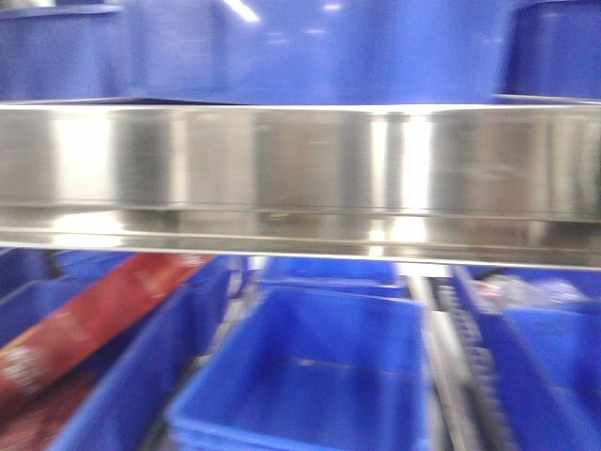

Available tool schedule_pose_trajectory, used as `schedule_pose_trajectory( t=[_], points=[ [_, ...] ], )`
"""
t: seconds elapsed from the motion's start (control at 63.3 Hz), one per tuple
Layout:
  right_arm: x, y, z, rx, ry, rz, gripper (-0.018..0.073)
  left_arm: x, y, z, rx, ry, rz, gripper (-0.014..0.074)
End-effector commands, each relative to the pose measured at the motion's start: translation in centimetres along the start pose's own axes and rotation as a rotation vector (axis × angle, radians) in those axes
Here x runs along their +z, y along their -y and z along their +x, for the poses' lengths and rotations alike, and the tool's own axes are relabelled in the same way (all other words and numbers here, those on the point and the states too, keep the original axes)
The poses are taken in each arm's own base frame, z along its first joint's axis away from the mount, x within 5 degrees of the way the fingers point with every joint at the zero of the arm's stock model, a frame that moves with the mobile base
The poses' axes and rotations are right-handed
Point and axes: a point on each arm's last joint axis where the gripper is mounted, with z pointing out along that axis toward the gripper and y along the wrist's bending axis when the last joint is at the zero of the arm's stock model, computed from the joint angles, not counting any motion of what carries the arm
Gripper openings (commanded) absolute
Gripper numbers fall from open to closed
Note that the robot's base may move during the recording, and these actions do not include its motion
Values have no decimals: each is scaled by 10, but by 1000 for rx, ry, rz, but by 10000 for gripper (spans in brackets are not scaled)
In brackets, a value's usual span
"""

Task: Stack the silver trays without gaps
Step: 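Drive the base away from the shelf holding the tray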

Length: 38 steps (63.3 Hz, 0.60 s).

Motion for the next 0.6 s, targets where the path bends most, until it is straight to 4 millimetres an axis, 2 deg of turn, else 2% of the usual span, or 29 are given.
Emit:
schedule_pose_trajectory(
  t=[0.0,0.585],
  points=[
    [-6,3,-7,-37,46,8,-80,-6,2,-9,-1,74,11,-16],
    [-6,3,-7,-37,46,8,-80,-6,2,-9,-1,74,11,-16]
  ],
)
